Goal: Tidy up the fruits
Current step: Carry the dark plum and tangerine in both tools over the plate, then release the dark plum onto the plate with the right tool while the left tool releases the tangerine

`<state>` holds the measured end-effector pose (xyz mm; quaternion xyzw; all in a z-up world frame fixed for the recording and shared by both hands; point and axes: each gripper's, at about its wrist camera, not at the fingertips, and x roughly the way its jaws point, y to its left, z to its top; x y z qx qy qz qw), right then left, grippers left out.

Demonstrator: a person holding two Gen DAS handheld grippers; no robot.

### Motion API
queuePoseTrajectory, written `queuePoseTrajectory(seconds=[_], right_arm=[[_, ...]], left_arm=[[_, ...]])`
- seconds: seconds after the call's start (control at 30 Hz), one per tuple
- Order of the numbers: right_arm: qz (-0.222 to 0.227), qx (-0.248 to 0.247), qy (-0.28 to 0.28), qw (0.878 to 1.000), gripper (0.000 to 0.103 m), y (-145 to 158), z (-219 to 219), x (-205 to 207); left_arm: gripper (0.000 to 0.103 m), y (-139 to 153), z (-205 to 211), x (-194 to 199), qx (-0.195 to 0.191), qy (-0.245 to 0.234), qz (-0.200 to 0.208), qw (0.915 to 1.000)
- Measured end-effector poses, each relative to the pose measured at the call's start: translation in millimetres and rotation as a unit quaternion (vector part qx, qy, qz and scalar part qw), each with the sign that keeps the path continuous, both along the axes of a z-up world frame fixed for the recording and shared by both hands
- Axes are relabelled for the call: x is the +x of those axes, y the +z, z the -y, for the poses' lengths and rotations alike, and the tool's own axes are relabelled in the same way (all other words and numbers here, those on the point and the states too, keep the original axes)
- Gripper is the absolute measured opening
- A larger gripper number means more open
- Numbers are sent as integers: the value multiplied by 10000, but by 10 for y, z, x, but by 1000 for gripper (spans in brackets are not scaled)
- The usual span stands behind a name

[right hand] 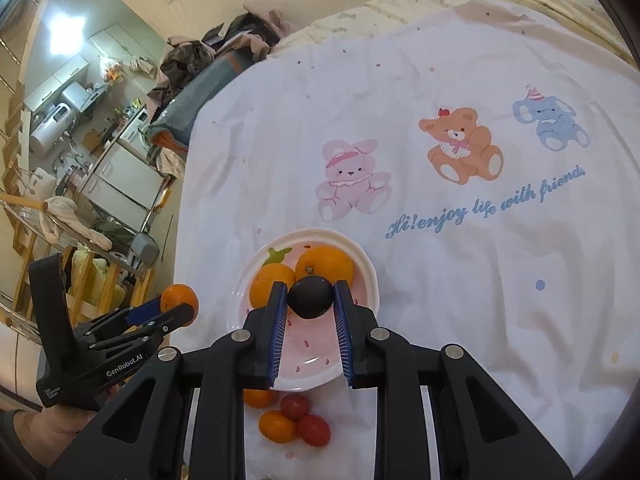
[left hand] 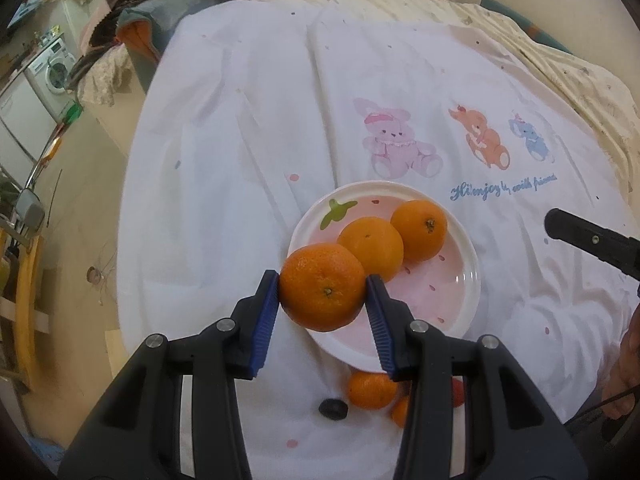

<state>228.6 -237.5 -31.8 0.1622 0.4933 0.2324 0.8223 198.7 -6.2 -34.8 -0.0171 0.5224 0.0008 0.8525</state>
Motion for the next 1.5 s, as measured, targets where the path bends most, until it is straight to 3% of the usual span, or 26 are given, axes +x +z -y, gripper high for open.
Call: queuePoseTrajectory(seconds=[0.37,0.8,1.4,1.47,1.5], right_arm=[[-725,72,172,9972,25,-453,-144,251],[-1129,-292,339,9926,25,-789,-286,233],[-1079,-258,266,9935,28,-750,-263,240],[-1083,-222,265,9935,28,-750,-263,239],[-1090,-210,257,9935,28,-746,-264,238]], left_arm=[[39,-450,4,103,-150,-125,-621,9979],[40,-601,35,158,-172,-131,-903,9957],[41,-658,107,195,-256,-207,-1016,9943],[43,-667,108,189,-284,-215,-1059,9937],[56,-663,107,185,-310,-216,-1051,9937]])
